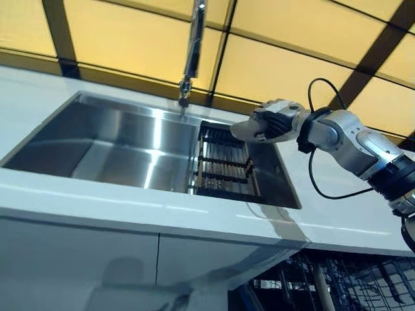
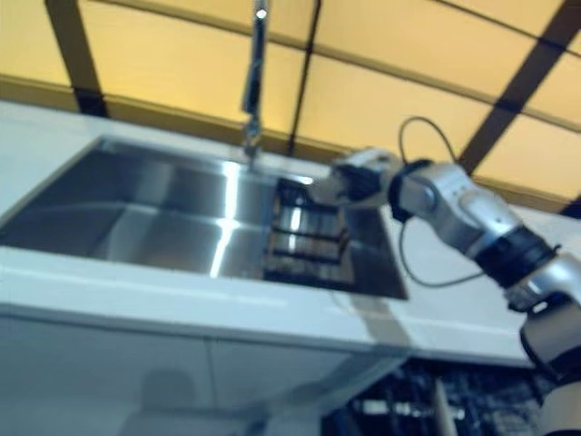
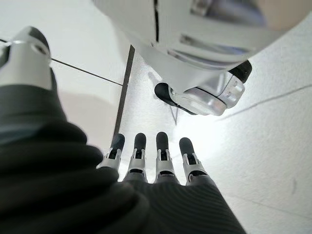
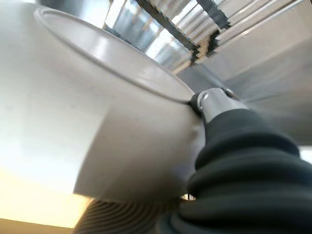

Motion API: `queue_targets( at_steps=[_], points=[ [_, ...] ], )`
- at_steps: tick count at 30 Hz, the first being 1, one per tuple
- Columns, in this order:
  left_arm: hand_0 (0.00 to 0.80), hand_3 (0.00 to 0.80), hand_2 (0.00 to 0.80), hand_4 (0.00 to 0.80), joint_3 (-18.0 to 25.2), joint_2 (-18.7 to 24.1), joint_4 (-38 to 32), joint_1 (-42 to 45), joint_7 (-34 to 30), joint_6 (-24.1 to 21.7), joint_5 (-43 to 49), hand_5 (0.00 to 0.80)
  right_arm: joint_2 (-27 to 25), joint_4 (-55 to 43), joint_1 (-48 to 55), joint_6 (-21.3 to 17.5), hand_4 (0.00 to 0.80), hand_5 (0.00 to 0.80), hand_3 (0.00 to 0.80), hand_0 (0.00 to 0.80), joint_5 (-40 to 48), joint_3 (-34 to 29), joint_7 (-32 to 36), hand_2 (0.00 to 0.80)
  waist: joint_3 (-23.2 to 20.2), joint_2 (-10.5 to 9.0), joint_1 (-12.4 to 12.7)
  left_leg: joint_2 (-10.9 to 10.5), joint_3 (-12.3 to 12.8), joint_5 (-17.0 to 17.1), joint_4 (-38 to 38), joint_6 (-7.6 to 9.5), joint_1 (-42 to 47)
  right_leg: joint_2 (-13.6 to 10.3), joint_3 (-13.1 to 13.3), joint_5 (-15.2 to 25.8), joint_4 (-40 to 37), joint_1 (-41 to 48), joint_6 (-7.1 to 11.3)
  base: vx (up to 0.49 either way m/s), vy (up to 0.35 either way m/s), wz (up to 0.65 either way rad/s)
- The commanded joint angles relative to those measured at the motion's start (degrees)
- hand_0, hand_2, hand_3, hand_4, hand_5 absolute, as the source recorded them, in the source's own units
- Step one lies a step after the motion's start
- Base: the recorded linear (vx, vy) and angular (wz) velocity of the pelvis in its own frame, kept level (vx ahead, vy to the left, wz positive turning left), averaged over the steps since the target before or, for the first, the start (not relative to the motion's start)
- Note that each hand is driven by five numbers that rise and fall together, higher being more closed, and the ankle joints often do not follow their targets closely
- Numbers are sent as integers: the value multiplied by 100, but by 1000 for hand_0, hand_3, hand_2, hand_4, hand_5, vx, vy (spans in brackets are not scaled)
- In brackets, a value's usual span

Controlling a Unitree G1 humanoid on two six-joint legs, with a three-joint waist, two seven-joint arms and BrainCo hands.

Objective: Take plates into dishwasher

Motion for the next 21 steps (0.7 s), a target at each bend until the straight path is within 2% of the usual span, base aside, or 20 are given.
queue_targets(
  at_steps=[1,2,6,14,21],
  points=[
    [0,0,0,0,58,-53,384,-114,-58,-123,294,0,-273,413,-180,509,800,800,800,800,674,-393,-170,800,-163,33,-105,-220,181,-195,-129,359,234,-145,195,25,344,17,218,5,8,-24],
    [0,0,0,0,81,-52,417,-121,-101,-146,343,0,-287,521,-33,693,800,800,800,800,998,-568,-237,800,-182,60,-158,-208,240,-216,-129,357,273,-157,239,41,341,23,229,8,8,-21],
    [0,0,0,0,68,-69,464,-175,-139,-144,348,0,-302,793,356,838,800,800,800,800,1420,-1057,-291,800,-213,139,-296,-185,383,-260,-129,357,351,-172,359,73,324,31,245,6,6,-20],
    [0,0,0,0,-24,-8,593,-329,-198,-157,378,0,-560,1418,943,813,800,800,800,800,2326,-1807,-615,800,-249,279,-589,-139,672,-349,-129,353,492,-184,606,148,262,43,275,7,-22,-19],
    [0,0,0,0,-50,14,657,-389,-273,-164,390,0,-907,1645,1261,786,800,800,800,800,2726,-2245,-804,800,-308,289,-816,-94,880,-409,-129,330,566,-136,795,189,192,24,278,-6,-34,-17]
  ],
)
